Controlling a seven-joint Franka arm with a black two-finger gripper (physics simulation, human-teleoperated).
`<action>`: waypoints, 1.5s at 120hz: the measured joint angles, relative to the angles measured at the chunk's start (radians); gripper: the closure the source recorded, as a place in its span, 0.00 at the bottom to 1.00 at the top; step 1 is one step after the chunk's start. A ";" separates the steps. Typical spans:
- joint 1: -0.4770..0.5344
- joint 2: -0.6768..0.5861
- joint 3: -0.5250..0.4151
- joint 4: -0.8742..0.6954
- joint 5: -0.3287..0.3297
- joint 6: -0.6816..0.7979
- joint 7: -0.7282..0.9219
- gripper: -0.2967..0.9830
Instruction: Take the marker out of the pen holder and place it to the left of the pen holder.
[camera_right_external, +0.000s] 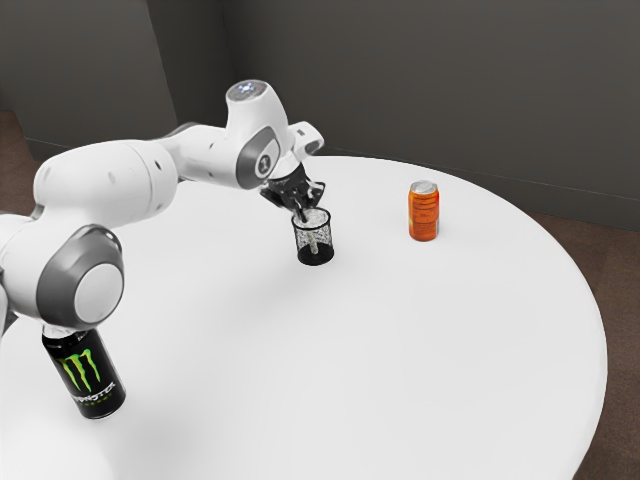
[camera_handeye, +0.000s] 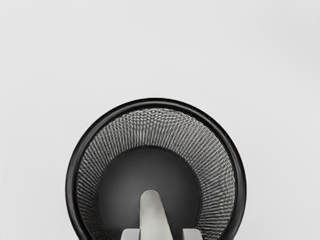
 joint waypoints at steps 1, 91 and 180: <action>0.000 0.000 0.000 0.000 0.000 0.000 0.000 0.77; 0.170 -0.179 -0.018 -0.066 0.141 -0.227 -0.040 0.84; 0.057 -0.740 -0.028 -0.249 0.197 -0.409 0.045 0.30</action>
